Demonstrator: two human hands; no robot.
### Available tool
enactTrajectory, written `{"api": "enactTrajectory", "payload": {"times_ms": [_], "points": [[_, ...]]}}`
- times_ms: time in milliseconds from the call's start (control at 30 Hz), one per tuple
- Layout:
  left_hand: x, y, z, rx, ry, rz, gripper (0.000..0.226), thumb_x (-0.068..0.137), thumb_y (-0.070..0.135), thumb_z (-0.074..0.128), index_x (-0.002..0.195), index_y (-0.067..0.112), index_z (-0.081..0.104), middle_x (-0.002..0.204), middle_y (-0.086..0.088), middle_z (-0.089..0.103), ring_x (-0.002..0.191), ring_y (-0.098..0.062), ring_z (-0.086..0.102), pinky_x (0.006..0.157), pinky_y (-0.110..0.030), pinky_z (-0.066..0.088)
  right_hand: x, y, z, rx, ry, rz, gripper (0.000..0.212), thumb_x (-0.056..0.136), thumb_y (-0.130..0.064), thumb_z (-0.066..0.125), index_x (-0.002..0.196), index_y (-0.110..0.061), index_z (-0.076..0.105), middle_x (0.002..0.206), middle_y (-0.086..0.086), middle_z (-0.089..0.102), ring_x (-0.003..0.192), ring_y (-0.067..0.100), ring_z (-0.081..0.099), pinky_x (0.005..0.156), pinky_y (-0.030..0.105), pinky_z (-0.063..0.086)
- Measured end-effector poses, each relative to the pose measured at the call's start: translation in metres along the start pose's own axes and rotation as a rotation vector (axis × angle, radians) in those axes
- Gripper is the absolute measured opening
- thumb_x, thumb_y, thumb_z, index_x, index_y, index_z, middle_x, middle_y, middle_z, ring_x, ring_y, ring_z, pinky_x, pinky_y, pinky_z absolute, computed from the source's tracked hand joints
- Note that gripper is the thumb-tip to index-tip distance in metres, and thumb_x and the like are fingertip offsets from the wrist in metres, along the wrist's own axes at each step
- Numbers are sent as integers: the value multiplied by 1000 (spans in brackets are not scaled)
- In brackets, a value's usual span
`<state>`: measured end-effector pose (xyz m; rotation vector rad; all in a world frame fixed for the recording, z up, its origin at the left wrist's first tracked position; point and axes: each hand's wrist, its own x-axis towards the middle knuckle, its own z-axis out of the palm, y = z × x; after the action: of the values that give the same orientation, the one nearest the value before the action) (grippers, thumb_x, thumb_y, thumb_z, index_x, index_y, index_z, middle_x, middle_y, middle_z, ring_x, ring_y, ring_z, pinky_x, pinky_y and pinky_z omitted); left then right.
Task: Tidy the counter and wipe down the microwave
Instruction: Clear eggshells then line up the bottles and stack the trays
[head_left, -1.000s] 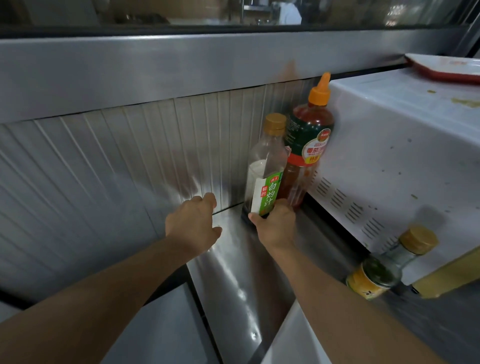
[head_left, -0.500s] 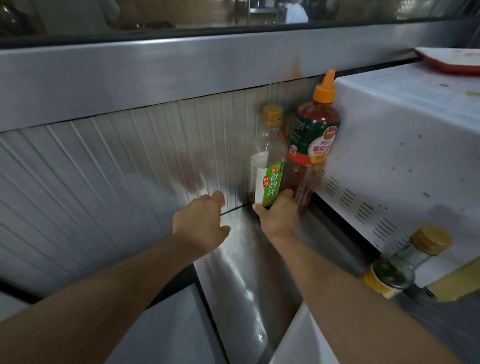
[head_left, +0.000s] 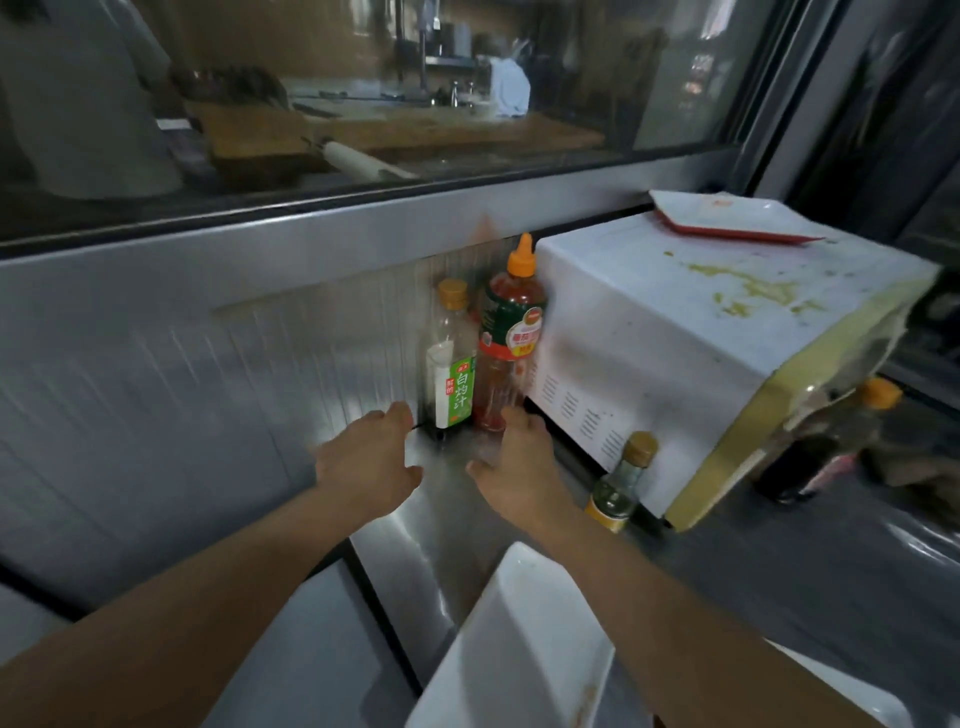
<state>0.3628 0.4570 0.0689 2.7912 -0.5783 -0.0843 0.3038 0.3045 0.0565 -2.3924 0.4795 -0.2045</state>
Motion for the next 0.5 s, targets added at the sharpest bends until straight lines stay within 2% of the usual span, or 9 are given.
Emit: {"api": "enactTrajectory", "payload": {"times_ms": [200,333,400,500], "points": [[-29,39,-14,-59,-29,89,49,79,36,66,120,22,44,113,0,59,102,-21,58,79,-34,50,-55,-14,-62,6,103,24,54,81,-21,64,127,-11,39,127,9,41,120,25,40,95,33,39],[-40,71,-10,-101,-64,136,45,78,33,66,116,20,47,111,-2,60,102,-23,58,82,-39,51,-86,-3,-99,-21,171,13,62,81,-25,65,133,-8,35,129,10,40,121,26,39,97,30,36],[-42,88,-4,-116,-76,156,42,78,35,65,112,18,47,109,-3,61,100,-25,59,82,-40,51,-96,10,-116,-14,208,69,62,81,-22,65,134,-8,35,130,11,41,121,26,43,95,30,39],[-43,112,5,-146,-78,175,41,79,37,67,108,15,48,108,-5,59,100,-25,57,77,-35,49,-106,35,-136,-22,251,146,61,83,-21,66,135,-10,36,132,11,42,120,27,45,94,29,40]]}}
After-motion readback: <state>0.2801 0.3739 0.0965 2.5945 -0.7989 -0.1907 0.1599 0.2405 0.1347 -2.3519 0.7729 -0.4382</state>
